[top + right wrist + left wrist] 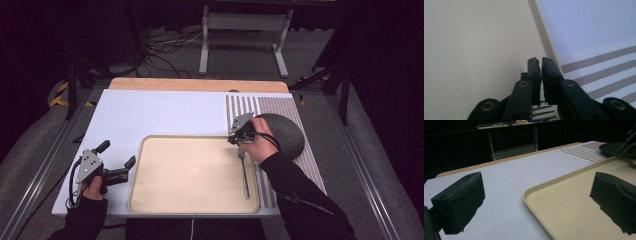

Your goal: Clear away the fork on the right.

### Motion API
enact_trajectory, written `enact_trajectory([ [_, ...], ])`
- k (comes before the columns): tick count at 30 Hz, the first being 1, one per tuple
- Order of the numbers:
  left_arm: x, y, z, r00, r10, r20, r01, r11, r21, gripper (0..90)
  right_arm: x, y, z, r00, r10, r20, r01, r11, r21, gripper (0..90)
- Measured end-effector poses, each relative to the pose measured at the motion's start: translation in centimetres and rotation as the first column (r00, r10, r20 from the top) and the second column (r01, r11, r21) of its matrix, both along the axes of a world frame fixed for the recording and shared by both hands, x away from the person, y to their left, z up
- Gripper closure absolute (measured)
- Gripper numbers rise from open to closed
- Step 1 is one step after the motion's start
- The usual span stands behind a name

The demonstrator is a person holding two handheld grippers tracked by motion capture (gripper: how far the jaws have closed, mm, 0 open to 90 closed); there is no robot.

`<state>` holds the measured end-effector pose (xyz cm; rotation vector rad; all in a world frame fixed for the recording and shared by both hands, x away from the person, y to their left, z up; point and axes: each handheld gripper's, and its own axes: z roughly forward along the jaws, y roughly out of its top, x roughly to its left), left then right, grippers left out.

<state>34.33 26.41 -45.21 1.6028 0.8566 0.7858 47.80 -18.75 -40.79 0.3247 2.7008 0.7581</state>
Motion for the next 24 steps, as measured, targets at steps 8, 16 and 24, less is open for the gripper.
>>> enact_trajectory([
  [8, 0.0, -0.1, 0.0, 1.0000, 0.001, 0.001, -0.001, 1.0000, -0.003, 0.2, -1.1, -0.3, 1.8, 0.9988, -0.050, 0.005, 0.049, 0.989, 0.137, 42.9],
  [16, 0.0, 0.0, 0.0, 1.0000, 0.004, 0.001, -0.004, 1.0000, -0.001, 0.2, -2.4, -1.3, 3.2, 0.9962, -0.085, 0.018, 0.078, 0.961, 0.264, 22.5],
  [24, 0.0, -0.1, 0.0, 1.0000, 0.005, -0.002, -0.005, 1.0000, 0.000, 0.2, -3.7, -2.6, 4.5, 0.9960, -0.082, 0.035, 0.066, 0.941, 0.333, 18.7],
])
